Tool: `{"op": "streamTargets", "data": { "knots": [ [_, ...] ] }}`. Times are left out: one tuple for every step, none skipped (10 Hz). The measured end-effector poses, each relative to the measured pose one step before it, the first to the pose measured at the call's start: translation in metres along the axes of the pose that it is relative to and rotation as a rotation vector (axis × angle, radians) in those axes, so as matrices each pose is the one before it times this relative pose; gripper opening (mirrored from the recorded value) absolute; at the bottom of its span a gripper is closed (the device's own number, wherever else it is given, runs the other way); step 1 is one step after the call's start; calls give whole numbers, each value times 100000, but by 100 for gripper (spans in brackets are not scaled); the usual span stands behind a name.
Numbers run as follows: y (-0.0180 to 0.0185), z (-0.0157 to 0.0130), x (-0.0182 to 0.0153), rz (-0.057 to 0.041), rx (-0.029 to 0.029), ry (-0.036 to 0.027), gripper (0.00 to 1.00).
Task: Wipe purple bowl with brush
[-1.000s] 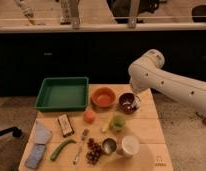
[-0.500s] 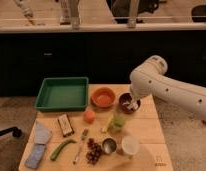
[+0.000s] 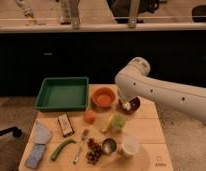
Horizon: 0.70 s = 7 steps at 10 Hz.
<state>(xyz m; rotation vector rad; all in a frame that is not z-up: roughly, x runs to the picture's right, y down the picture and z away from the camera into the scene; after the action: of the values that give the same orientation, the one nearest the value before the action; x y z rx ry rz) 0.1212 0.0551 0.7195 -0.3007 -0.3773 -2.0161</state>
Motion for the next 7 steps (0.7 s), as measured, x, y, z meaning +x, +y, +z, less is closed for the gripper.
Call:
{"op": "streamTargets", "data": {
  "knots": [
    [-148, 2, 218, -346, -286, -324, 0],
    [-311, 8, 564, -675, -285, -34, 0],
    [-360, 42, 770, -994, -408, 17, 0],
    [7, 23, 463, -313, -560, -37, 0],
    [278, 71, 530, 39, -913, -130, 0],
    [431, 223, 662, 284, -955, -373, 0],
    [182, 190, 607, -82, -399, 8, 0]
  ]
}}
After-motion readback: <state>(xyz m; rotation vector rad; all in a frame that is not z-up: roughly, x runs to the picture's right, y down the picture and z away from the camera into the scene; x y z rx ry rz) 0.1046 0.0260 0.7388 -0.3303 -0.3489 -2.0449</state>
